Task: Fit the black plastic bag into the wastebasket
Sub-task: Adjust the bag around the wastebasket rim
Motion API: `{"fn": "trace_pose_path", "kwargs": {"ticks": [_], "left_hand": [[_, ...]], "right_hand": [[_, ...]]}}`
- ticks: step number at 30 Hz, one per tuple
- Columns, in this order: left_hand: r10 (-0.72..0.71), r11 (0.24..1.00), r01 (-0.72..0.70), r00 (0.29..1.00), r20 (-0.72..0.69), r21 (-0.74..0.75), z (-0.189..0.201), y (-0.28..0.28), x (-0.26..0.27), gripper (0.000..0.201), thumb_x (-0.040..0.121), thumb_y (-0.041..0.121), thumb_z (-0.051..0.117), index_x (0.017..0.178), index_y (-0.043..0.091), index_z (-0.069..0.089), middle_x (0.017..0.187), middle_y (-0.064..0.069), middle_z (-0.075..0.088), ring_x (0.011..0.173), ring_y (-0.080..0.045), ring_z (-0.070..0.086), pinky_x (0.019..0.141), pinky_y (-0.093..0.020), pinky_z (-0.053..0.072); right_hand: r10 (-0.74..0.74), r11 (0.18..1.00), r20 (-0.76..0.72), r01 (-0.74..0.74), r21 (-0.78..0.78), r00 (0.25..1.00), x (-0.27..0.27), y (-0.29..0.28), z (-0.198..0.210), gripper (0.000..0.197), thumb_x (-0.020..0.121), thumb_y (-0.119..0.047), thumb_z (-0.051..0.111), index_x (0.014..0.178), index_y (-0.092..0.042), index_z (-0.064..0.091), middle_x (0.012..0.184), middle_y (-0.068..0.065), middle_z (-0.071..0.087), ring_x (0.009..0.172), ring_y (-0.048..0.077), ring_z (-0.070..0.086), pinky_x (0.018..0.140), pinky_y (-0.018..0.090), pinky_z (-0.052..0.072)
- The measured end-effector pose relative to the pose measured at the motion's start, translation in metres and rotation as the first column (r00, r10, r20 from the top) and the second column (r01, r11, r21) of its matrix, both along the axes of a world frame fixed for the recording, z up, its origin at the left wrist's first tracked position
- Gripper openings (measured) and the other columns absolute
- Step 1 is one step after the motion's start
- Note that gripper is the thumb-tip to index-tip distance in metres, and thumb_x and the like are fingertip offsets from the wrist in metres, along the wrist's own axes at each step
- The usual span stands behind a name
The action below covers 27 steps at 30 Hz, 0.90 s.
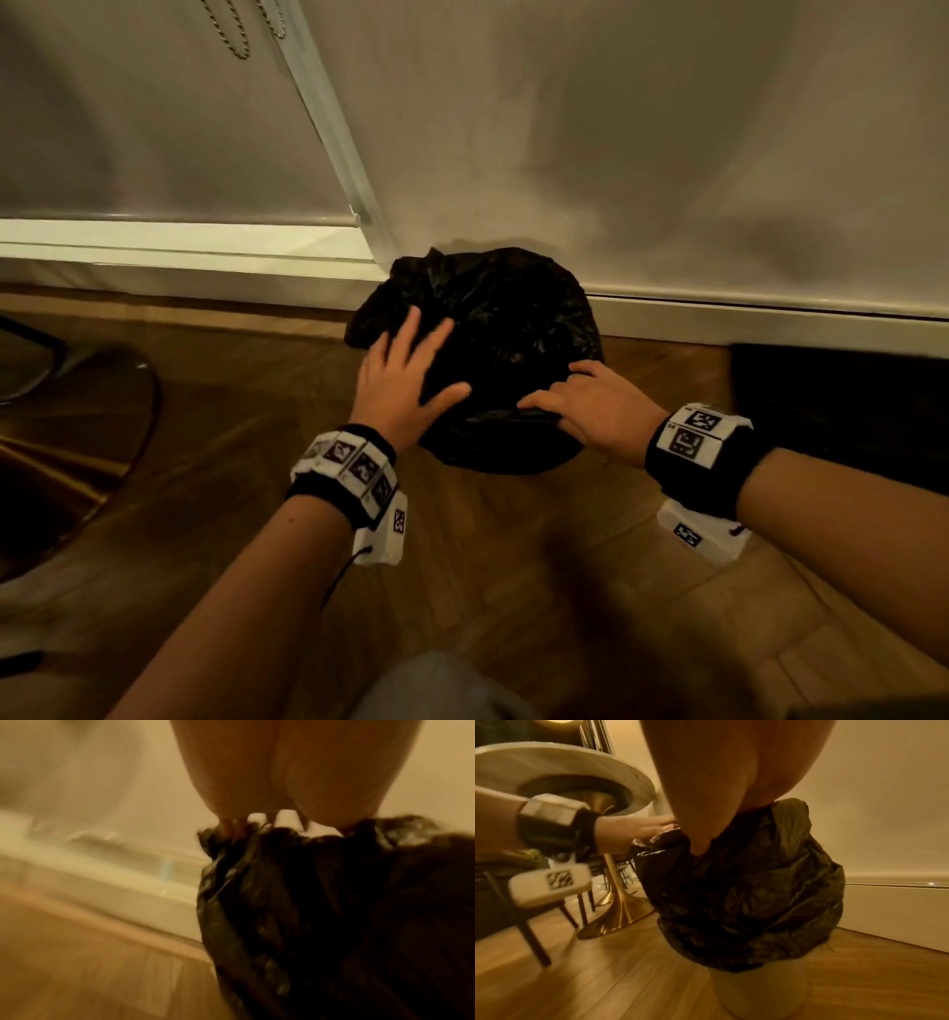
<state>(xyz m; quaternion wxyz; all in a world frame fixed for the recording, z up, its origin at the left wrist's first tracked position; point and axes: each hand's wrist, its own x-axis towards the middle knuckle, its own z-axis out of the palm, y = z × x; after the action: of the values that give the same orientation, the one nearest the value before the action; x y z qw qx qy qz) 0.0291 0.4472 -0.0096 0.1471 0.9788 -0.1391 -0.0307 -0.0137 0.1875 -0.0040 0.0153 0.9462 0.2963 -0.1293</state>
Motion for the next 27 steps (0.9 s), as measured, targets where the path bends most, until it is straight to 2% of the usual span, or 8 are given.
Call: {"fn": "trace_pose_path", "kwargs": {"ticks": [4, 7, 11, 15, 18, 20, 24, 27], "left_hand": [[-0.139, 0.977, 0.112, 0.98, -0.14, -0.182, -0.009, 0.013, -0.013, 0.053, 0.088, 0.052, 0.049, 0.139, 0.047, 0.034, 0.161, 0.01, 0.0, 0.145, -0.017, 0.01, 0.119, -0.049, 0.014], [-0.021, 0.917, -0.094, 0.959, -0.281, -0.388, -0.016, 0.028, -0.017, 0.077, 0.089, 0.036, 0.059, 0.149, 0.041, 0.011, 0.16, 0.011, -0.011, 0.136, 0.0, 0.007, 0.115, -0.036, 0.026], [0.11, 0.819, -0.322, 0.9, -0.421, -0.475, -0.008, 0.021, -0.033, 0.078, 0.084, 0.04, 0.065, 0.148, 0.02, 0.025, 0.147, -0.002, 0.04, 0.13, -0.013, 0.043, 0.099, -0.026, 0.043], [0.122, 0.925, -0.248, 0.91, -0.396, -0.287, -0.006, 0.008, -0.029, 0.039, 0.083, 0.04, 0.067, 0.105, 0.008, 0.065, 0.1, -0.003, 0.067, 0.092, -0.018, 0.064, 0.07, -0.023, 0.05], [0.206, 0.94, -0.271, 0.936, -0.287, -0.209, -0.009, 0.017, -0.022, 0.025, 0.082, 0.033, 0.07, 0.077, 0.01, 0.061, 0.076, -0.005, 0.062, 0.078, -0.023, 0.061, 0.059, -0.024, 0.044], [0.249, 0.939, -0.305, 0.921, -0.3, -0.158, -0.008, 0.024, -0.02, 0.022, 0.077, 0.035, 0.074, 0.084, 0.024, 0.057, 0.088, 0.0, 0.061, 0.09, -0.022, 0.061, 0.07, -0.027, 0.048], [0.165, 0.961, -0.188, 0.979, -0.123, -0.204, 0.009, 0.018, -0.026, 0.084, 0.065, 0.029, 0.082, 0.135, 0.038, 0.036, 0.139, -0.003, 0.041, 0.127, -0.026, 0.042, 0.106, -0.049, 0.039], [-0.087, 0.996, 0.087, 0.996, 0.026, -0.006, 0.028, -0.011, -0.029, 0.056, 0.075, 0.038, 0.072, 0.126, 0.046, 0.049, 0.144, 0.007, 0.038, 0.134, -0.022, 0.03, 0.113, -0.045, 0.024]], "right_hand": [[-0.067, 0.998, 0.013, 0.067, 0.005, 0.998, 0.012, -0.004, 0.0, 0.037, 0.092, -0.018, 0.043, 0.127, -0.031, 0.048, 0.117, -0.002, 0.066, 0.113, 0.019, 0.055, 0.108, 0.027, 0.021], [-0.123, 0.991, 0.021, 0.122, 0.048, 0.992, 0.009, -0.005, 0.0, 0.037, 0.091, -0.018, 0.045, 0.125, -0.03, 0.051, 0.113, -0.001, 0.067, 0.111, 0.02, 0.057, 0.108, 0.028, 0.021], [-0.116, 0.983, 0.037, 0.109, 0.151, 0.993, -0.002, 0.0, 0.008, 0.044, 0.097, -0.047, 0.04, 0.139, -0.035, 0.041, 0.128, -0.008, 0.059, 0.125, 0.012, 0.049, 0.115, 0.034, 0.014], [-0.137, 0.97, -0.097, 0.153, 0.189, 0.986, -0.003, 0.004, 0.008, 0.042, 0.102, -0.041, 0.031, 0.14, -0.029, 0.044, 0.137, -0.004, 0.056, 0.127, 0.014, 0.05, 0.111, 0.029, 0.022], [-0.157, 0.973, -0.086, 0.169, 0.16, 0.984, 0.002, -0.003, 0.01, 0.041, 0.102, -0.038, 0.031, 0.138, -0.027, 0.047, 0.138, -0.005, 0.055, 0.127, 0.016, 0.049, 0.109, 0.027, 0.023], [-0.132, 0.977, -0.063, 0.14, 0.161, 0.989, 0.003, -0.01, 0.007, 0.042, 0.101, -0.04, 0.034, 0.14, -0.031, 0.045, 0.138, -0.006, 0.056, 0.127, 0.014, 0.049, 0.11, 0.028, 0.022], [-0.058, 0.988, -0.017, 0.06, 0.14, 0.998, 0.004, -0.014, 0.007, 0.043, 0.101, -0.036, 0.037, 0.144, -0.037, 0.037, 0.136, -0.009, 0.056, 0.125, 0.013, 0.051, 0.108, 0.031, 0.029], [-0.04, 0.992, 0.038, 0.035, 0.125, 0.998, 0.005, -0.016, 0.012, 0.041, 0.102, -0.033, 0.035, 0.142, -0.038, 0.041, 0.131, -0.005, 0.061, 0.118, 0.017, 0.057, 0.099, 0.032, 0.039]]}}
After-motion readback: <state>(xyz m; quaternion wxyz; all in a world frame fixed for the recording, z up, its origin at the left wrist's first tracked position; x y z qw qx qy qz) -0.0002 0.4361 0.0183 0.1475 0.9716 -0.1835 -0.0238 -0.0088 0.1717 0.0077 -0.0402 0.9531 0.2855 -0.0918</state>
